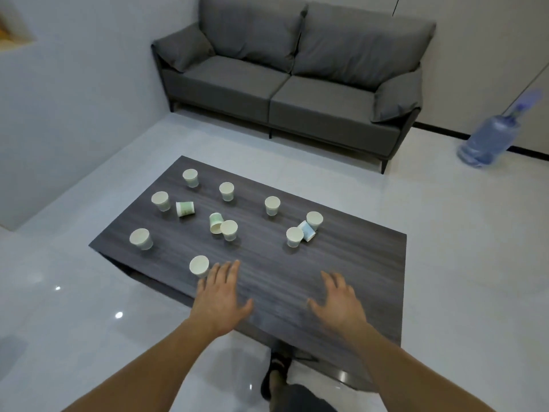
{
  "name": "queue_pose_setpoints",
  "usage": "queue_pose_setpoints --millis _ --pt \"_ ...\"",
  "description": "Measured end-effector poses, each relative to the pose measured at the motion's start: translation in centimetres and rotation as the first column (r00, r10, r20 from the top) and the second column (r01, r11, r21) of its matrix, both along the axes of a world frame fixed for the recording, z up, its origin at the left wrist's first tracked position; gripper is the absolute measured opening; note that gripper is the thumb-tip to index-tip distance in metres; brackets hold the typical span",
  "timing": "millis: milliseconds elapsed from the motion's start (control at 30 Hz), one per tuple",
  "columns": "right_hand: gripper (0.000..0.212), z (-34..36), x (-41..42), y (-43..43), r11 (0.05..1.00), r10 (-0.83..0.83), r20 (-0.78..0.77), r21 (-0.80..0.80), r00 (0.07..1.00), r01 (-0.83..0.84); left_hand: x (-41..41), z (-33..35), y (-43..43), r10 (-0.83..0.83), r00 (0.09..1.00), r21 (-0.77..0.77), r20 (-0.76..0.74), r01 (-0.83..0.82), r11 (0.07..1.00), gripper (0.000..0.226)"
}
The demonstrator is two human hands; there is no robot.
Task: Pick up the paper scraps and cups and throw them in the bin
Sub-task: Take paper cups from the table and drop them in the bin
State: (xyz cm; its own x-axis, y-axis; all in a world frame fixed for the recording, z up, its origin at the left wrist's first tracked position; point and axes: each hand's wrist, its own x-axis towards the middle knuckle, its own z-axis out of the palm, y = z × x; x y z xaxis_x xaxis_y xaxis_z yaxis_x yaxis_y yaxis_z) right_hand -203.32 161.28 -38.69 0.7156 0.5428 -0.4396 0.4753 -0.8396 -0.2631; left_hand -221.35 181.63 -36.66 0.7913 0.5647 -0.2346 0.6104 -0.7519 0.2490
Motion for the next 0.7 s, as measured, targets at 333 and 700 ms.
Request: queue_pose_setpoints --millis 333,700 --pt "0.084 -9.1 15.6 13.8 0.999 0.044 -0.074 -0.003 0.996 -0.044 14.3 -7.8 7.3 -0.023 0.996 -0.182 -0.082 0.008 0.983 0.099" --pt "0.073 -24.4 22.5 21.6 0.957 0.254 0.012 -0.147 0.967 -0.250 24.3 -23.4 10.4 -0.018 1.000 -0.350 -0.019 0.011 0.937 0.103"
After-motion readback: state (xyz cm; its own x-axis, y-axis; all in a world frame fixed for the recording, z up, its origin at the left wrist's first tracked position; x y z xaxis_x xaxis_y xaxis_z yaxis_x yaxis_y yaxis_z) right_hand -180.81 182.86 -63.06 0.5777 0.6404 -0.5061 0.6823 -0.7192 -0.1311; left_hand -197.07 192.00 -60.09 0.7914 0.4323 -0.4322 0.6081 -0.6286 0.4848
